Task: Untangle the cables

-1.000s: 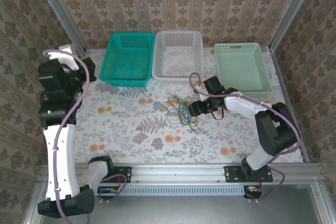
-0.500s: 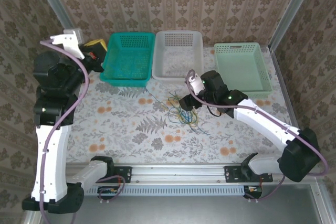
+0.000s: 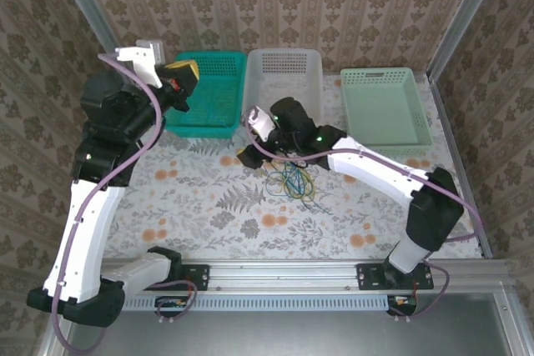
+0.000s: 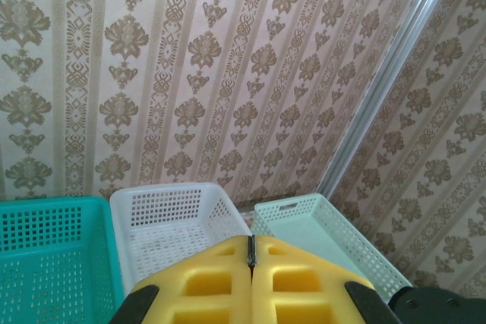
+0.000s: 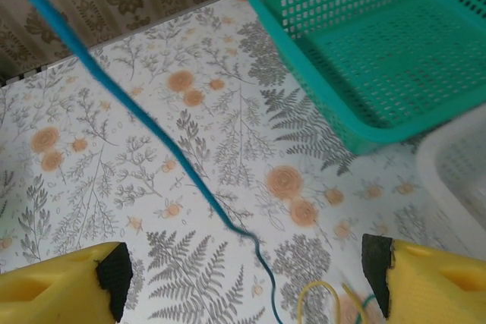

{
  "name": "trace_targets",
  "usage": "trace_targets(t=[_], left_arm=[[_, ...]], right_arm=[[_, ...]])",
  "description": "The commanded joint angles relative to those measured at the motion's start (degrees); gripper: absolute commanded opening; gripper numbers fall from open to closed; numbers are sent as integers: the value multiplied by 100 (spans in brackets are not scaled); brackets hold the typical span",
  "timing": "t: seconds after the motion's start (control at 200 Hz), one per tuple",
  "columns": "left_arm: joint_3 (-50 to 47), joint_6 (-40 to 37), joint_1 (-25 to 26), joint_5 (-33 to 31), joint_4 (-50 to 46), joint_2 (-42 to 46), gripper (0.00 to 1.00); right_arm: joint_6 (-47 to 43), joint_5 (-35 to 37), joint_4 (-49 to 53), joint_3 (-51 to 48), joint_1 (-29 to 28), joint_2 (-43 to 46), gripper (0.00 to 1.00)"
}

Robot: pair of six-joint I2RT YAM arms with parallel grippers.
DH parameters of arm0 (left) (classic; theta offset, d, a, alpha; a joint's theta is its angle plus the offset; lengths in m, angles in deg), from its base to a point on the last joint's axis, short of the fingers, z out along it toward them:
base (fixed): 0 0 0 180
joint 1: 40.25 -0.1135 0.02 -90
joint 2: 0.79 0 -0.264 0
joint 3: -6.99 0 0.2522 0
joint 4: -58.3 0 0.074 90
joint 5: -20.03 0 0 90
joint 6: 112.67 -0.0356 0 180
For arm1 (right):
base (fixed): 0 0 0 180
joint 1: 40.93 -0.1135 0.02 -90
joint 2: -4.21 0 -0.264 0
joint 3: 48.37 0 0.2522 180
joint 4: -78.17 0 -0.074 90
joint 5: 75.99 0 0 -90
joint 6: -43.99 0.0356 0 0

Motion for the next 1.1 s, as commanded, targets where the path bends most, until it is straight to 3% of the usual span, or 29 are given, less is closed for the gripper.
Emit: trace_targets(t=[0.0,0.21,0.355,0.39,0.435,0.465,0.565,0.615,0.86,0.96,1.095], left_arm=[[0,124,47,-78,285,82,0],[-97,183,51,-41,311,130,0],[-169,159,42,-252,274,233,1],[-168,130,42,-402,204,263,18],[-217,67,34,-640,138,323,62],[-261,18,27,-841,87,368,78],[-400,-146,-55,-1259,-141,454,88],[-470,-177,-117,-1375,-289,459,100],[-1275,-308,-191,-1664,-350,862,100],[-1680,-234,-182,-1198,-375,795,100],[-2313,33,22,-814,-239,561,88]], right_arm=[[-124,-272,-146,364,-72,-242,82],[-127,-136,-303,577,-78,-511,63],[-117,-256,-275,698,-74,-549,20],[-108,-295,-221,719,-75,-526,10],[-91,-339,-144,773,-72,-476,1],[-61,-354,-84,814,-72,-438,0],[201,-408,169,1097,-62,-341,0],[445,-466,314,1342,-9,-324,0],[1772,-1480,580,2510,589,-303,0],[1857,-1612,793,2872,633,-288,0],[2060,-1652,892,3227,731,-298,0]])
